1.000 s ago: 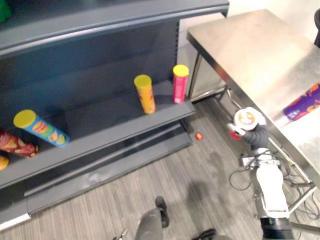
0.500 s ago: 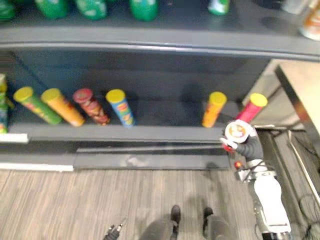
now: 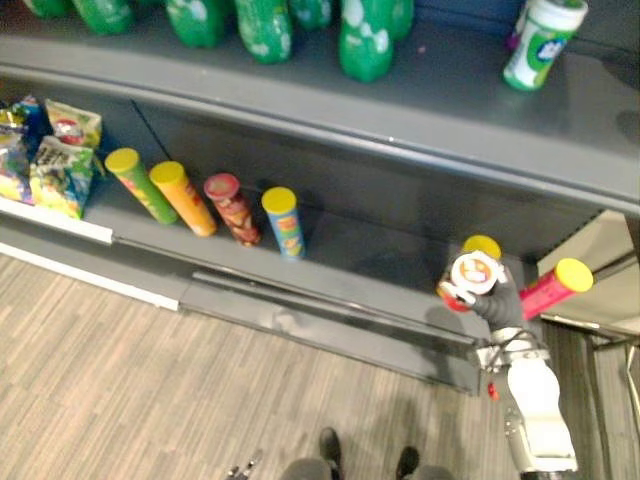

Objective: Put the gum and the chips on the shelf.

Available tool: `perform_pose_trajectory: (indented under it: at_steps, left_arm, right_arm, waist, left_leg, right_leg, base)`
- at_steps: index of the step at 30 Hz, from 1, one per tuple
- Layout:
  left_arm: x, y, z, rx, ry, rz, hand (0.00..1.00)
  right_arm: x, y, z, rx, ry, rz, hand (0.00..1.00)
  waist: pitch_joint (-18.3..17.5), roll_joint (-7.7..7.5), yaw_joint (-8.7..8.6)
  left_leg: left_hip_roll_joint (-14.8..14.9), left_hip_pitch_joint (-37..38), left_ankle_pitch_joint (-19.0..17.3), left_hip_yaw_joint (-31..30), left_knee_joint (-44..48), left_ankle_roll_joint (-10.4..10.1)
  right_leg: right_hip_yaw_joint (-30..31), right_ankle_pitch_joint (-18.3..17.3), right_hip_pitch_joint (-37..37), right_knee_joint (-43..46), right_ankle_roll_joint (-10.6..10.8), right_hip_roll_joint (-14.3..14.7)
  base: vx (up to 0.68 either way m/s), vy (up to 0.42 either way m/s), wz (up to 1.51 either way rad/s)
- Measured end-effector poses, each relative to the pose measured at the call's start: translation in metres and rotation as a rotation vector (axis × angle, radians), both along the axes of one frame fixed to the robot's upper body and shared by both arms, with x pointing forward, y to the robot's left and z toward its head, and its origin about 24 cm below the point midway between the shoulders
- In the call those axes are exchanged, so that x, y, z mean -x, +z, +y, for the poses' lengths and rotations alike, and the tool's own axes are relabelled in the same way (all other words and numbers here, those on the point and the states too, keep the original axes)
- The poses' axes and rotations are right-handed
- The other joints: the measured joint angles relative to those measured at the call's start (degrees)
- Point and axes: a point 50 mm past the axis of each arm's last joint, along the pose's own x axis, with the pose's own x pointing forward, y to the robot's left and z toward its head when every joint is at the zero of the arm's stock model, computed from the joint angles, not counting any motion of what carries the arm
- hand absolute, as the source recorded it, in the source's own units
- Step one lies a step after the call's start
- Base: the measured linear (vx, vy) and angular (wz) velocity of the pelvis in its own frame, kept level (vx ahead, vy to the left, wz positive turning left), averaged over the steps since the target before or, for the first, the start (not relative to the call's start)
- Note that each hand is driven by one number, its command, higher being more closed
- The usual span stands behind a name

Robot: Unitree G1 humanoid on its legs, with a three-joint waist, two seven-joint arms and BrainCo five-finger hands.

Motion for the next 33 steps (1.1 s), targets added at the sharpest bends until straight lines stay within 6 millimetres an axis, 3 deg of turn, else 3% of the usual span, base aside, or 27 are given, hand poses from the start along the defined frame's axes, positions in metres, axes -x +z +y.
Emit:
perform_pose_trajectory:
  at_steps: [4,8,14,20,24,33]
  left_arm:
    - [0.0,0.0,-0.001,-0.005,-0.023,0.009,0.0]
    - [0.001,-0.001,-0.005,-0.001,-0.05,0.02,0.0]
    - [0.003,-0.003,-0.01,0.003,-0.079,0.037,0.0]
    - [0.005,-0.004,-0.01,0.006,-0.088,0.05,0.0]
    - [0.01,-0.005,-0.012,0.01,-0.108,0.074,0.0]
    - [0.012,-0.006,-0.009,0.001,-0.146,0.11,0.0]
  right_arm:
    - [-0.001,-0.005,-0.002,0.014,-0.019,0.022,1.0]
    - [-0.002,-0.006,-0.005,0.026,-0.051,0.03,1.0]
    - [-0.001,-0.005,-0.012,0.024,-0.09,0.026,1.0]
    - [-0.003,-0.005,0.004,0.032,-0.003,0.032,1.0]
    - [-0.004,0.011,0.017,0.033,0.073,-0.036,1.0]
    - [-0.018,0.046,0.026,0.035,0.138,-0.17,1.0]
  waist:
    - [-1.09,0.34,-0.02]
    - [-1.81,1.13,-0.38]
    - [-2.43,1.32,-0.46]
    - [-3.02,1.2,-0.42]
    - [-4.84,0.8,-0.38]
    - [-5.66,0.16,-0.47]
  left_leg:
    - [0.14,1.22,1.34,1.54,-3.34,-1.86]
    - [0.45,2.21,3.19,3.07,-6.54,-2.35]
    - [0.72,2.83,4.57,3.28,-7.91,-1.5]
    - [0.89,2.75,5.08,3.83,-8.13,-0.83]
    - [1.18,2.03,5.29,4.66,-8.13,-0.73]
    - [1.33,2.81,5.98,5.1,-8.07,-0.14]
  right_leg:
    - [0.45,0.01,-1.02,0.0,0.02,0.32]
    - [2.27,0.01,-2.33,-0.04,0.02,1.0]
    - [2.93,-0.07,-2.28,-0.3,-0.06,1.53]
    - [3.53,-0.34,-2.48,-0.56,-0.63,1.8]
    - [4.74,0.63,-3.26,-1.56,-1.39,2.29]
    - [5.34,1.5,-2.35,-2.37,-1.64,2.61]
  base:
    - [0.0,-0.021,-0.2]
    - [-0.05,-0.043,-0.25]
    - [-0.08,-0.033,-0.05]
    - [-0.1,-0.006,-0.05]
    - [-0.01,0.0,-0.12]
    - [0.01,-0.002,-0.03]
